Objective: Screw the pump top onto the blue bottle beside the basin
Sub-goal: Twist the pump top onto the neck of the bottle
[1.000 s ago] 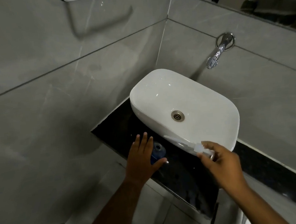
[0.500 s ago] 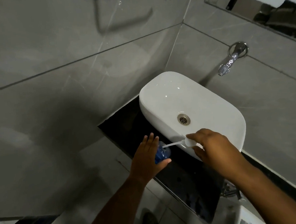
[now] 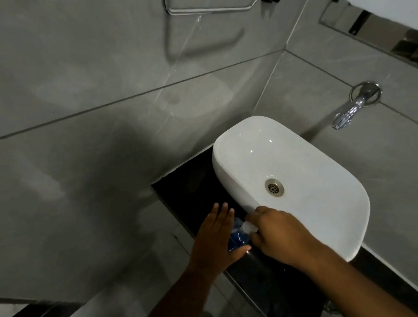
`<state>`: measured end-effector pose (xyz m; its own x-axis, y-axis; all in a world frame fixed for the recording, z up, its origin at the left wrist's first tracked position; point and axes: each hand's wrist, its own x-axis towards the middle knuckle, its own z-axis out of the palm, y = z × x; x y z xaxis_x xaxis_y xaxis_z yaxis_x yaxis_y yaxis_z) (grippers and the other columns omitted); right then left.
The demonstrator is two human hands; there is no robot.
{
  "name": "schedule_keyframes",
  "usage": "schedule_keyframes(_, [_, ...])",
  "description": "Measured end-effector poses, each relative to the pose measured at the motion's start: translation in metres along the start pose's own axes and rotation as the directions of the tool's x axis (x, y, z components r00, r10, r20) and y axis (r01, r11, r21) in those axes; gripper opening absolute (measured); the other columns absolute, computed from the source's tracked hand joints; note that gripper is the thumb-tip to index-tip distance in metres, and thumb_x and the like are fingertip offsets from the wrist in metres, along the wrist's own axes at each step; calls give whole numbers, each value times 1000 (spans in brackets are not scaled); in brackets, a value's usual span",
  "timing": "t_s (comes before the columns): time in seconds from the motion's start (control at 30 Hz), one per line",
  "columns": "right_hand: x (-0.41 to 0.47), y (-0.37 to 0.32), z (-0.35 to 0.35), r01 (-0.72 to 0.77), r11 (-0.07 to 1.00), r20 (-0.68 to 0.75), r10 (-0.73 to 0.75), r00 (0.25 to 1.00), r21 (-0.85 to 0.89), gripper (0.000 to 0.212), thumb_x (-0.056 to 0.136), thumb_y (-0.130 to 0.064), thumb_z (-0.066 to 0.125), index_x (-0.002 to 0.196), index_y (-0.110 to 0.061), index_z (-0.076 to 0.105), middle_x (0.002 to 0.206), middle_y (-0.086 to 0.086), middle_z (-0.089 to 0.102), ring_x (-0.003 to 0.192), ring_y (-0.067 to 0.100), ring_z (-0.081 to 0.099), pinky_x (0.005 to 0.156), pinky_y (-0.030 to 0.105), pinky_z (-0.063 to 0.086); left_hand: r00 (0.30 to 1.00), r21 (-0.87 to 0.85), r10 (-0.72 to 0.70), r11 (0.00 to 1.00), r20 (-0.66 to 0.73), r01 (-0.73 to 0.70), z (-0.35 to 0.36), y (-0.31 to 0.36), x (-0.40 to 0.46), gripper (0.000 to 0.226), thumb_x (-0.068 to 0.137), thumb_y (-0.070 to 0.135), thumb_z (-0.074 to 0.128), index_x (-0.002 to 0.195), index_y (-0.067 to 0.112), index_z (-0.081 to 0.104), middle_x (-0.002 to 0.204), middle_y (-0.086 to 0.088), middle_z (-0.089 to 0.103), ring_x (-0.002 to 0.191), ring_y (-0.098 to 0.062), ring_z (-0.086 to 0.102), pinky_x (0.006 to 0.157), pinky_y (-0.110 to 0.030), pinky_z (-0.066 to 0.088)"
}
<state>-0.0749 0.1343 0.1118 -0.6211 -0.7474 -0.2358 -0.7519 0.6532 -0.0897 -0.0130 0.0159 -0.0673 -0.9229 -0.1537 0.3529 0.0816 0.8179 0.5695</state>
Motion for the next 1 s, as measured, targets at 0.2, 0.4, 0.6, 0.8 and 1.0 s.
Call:
schedule_keyframes(0.2, [21, 6, 17, -38, 998, 51, 35, 998, 60, 18, 85, -34, 53, 93, -22, 64, 93, 2, 64, 78, 20, 62, 68, 38, 55, 1000, -16, -17, 1000, -15, 17, -4, 4, 3, 88, 78, 63, 54, 140, 2, 46, 149, -18, 41, 140, -38, 32, 106, -54, 40])
schedule_keyframes(0.4, [33, 1, 20, -76, 997, 35, 75, 997, 33, 25, 88, -34, 51, 66, -24, 49, 59, -8, 41, 53, 12, 45, 45, 20, 24, 999, 15, -32, 999, -4, 32, 0, 1, 2, 90, 78, 68, 53, 143, 6, 42, 152, -15, 38, 141, -34, 29, 109, -50, 34])
schedule_keyframes(0.6, [31, 6, 23, -27, 996, 33, 24, 999, 85, 22, 80, -32, 64, 95, -20, 55, 85, 0, 60, 69, 17, 56, 52, 23, 38, 999, -31, -40, 999, -10, 40, 8, -1, 3, 91, 76, 63, 56, 145, 7, 38, 153, -14, 36, 142, -32, 27, 111, -50, 33])
schedule_keyframes(0.8, [29, 10, 29, 53, 998, 61, -55, 997, 37, 28, 83, -18, 64, 111, -19, 61, 101, 4, 63, 88, 20, 62, 72, 24, 50, 999, -88, -47, 995, -2, 47, 17, -1, 2, 89, 80, 63, 56, 147, 10, 33, 158, -7, 19, 146, -27, 18, 115, -43, 26])
schedule_keyframes(1.0, [35, 15, 24, 137, 990, 98, -135, 986, -12, 37, 83, -20, 66, 119, -23, 61, 104, 3, 60, 90, 19, 61, 74, 20, 47, 996, -192, -79, 979, -44, 69, 28, 8, 3, 85, 84, 58, 58, 147, 9, 33, 160, -11, 20, 148, -27, 15, 116, -42, 26])
